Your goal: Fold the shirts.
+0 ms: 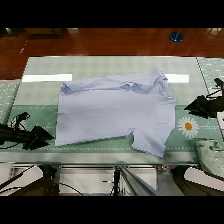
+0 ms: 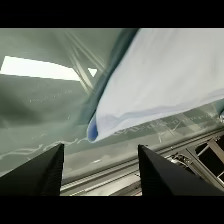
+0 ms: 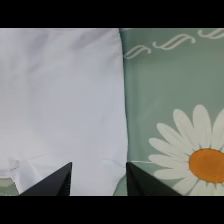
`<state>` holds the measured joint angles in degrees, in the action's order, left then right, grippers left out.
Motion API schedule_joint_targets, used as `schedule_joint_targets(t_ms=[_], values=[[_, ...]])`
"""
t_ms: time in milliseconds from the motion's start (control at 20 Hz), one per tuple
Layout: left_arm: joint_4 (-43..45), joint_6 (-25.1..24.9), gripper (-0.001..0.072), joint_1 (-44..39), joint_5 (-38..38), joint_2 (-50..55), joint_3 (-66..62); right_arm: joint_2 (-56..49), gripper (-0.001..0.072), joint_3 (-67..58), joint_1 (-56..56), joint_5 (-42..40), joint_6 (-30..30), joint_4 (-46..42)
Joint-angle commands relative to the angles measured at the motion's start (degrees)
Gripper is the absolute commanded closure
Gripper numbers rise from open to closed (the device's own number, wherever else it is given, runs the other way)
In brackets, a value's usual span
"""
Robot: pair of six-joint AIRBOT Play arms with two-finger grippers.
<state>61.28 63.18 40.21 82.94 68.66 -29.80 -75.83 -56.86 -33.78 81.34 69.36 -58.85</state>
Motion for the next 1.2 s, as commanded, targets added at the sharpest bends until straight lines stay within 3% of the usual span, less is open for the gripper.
schedule_joint_targets(t_ms=[0,300,350,400,450,550,700,1150], values=[[0.0,1.0,0.0162,-4.9,-3.9,1.2,0.3,0.1,0.028,0.1,0.0,-0.2,-0.3,0.0],[-5.8,4.6,0.017,-17.7,-11.9,6.3,0.2,0.1,0.028,0.1,0.0,0.0,-0.2,0.0],[-6.6,5.1,0.0243,-19.3,-12.5,7.2,0.2,0.2,0.028,0.1,0.0,0.2,-0.2,0.0],[-6.9,5.1,0.0494,-20.4,-12.9,8.0,0.2,0.4,0.028,0.1,0.0,0.3,-0.2,0.0],[-6.9,5.0,0.0685,-20.8,-12.9,8.2,0.2,0.6,0.028,0.1,0.0,0.3,-0.2,0.0],[-6.9,5.0,0.0681,-20.8,-12.7,8.2,0.1,0.8,0.0277,0.1,0.0,0.7,-0.2,-0.2],[-6.8,5.0,0.0681,-20.8,-11.8,8.2,0.1,0.8,0.0201,1.2,-0.1,0.7,-0.3,-1.3],[-6.9,5.0,0.0681,-20.8,-11.8,8.2,0.1,0.8,0.0202,13.0,0.0,-5.1,-1.5,-0.4]])
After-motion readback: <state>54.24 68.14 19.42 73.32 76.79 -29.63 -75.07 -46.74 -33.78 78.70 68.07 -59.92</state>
